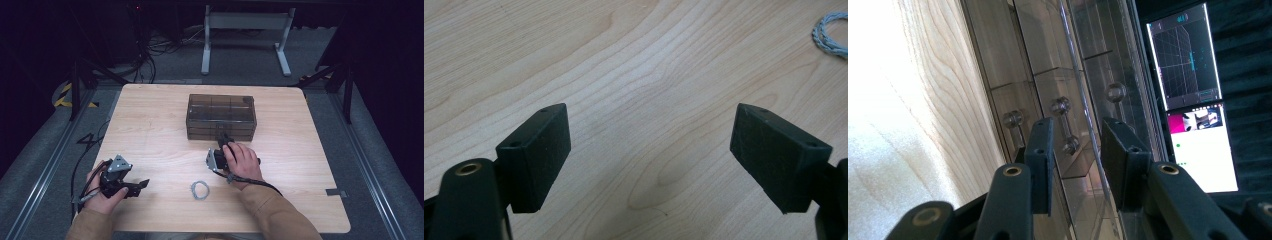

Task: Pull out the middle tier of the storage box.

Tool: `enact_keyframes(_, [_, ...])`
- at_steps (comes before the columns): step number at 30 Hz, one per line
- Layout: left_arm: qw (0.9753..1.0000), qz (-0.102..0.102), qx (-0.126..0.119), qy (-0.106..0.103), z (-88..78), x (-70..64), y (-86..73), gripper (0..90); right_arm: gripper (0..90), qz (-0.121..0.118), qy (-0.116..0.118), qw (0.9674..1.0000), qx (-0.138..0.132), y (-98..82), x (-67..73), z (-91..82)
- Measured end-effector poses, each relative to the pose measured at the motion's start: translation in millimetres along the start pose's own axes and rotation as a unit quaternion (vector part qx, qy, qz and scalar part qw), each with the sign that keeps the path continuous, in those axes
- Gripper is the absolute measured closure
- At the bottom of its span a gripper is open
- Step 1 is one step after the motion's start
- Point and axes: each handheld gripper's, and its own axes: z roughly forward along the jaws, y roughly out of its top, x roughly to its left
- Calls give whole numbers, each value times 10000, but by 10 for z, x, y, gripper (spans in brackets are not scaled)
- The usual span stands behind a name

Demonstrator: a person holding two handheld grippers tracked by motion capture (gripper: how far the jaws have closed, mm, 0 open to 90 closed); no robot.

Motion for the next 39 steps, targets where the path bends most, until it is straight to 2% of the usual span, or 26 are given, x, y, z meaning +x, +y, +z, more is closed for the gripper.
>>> enact_keyframes(9, [10000, -25, -38, -14, 1, 0, 1, 176, 676, -178, -116, 9998, 19, 10, 53, 25])
enact_keyframes(15, [10000, -5, -52, -8, -1, 5, 2, 176, 681, -209, -163, 9996, 10, 11, 74, 39])
enact_keyframes(19, [10000, -38, -28, -30, -12, 1, -7, 176, 687, -375, -264, 9989, 76, 10, 102, 59])
enact_keyframes(25, [10000, -64, -56, 6, -33, 6, -38, 176, 693, -504, -283, 9982, 133, 8, 147, 115])
enact_keyframes(39, [9998, -168, -53, 98, -116, 16, -136, 180, 726, -725, -331, 9967, 165, 38, 158, 213])
